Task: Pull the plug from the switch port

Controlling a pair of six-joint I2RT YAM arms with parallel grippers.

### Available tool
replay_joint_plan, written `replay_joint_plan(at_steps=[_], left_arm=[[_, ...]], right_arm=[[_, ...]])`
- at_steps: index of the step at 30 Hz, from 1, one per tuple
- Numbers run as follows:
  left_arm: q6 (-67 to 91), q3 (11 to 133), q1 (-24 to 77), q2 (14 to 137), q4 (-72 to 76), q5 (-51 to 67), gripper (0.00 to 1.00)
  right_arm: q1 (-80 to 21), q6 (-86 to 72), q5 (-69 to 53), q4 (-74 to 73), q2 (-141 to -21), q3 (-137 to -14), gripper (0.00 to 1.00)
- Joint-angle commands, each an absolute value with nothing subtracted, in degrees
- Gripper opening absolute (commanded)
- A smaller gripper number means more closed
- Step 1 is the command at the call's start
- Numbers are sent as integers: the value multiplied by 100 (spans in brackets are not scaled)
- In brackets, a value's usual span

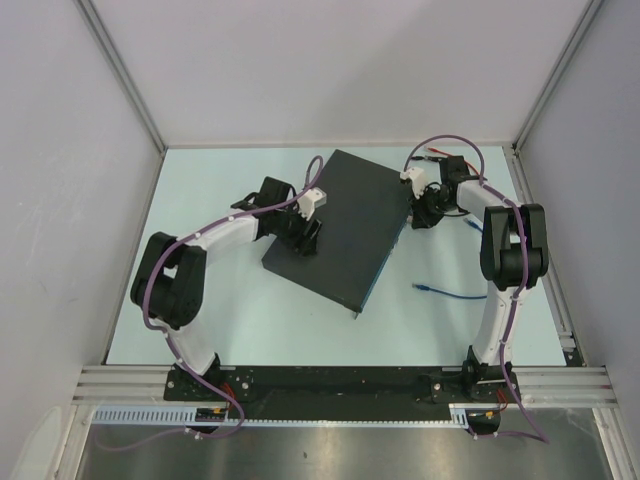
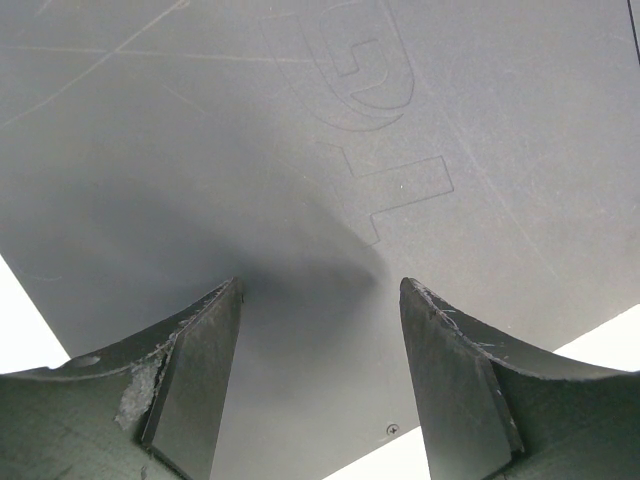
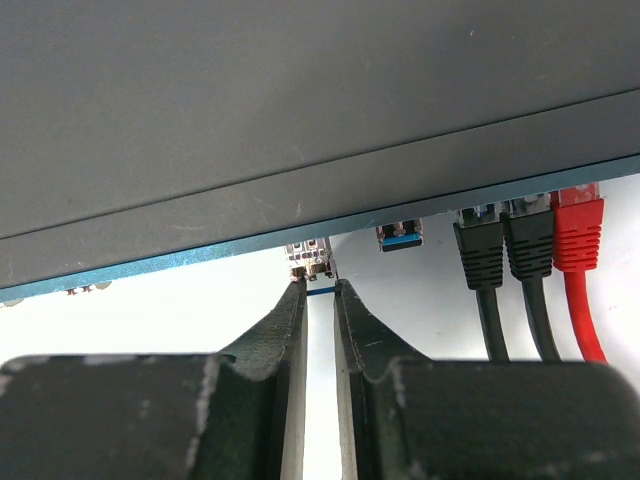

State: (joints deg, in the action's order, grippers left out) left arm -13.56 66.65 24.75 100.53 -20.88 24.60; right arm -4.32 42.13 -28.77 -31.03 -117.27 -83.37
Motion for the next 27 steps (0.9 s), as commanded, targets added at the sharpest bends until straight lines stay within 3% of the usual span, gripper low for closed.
replay_joint_plan(at_steps=[1,17,27], left_arm=[[-1283,6864,2514,10222,-2136,2619,70],[-1275,6785,2531,10239,-2074,2672,70],[-1151,7128,2575,10555,-2171,2795,70]], right_arm=[[-369,4272,-2892,-3243,-11444,-8218,0],[219,4289,-2936,-3462,-10759,-7743,0],[1615,3656,-3147,-3674,-9519,-6936,0]])
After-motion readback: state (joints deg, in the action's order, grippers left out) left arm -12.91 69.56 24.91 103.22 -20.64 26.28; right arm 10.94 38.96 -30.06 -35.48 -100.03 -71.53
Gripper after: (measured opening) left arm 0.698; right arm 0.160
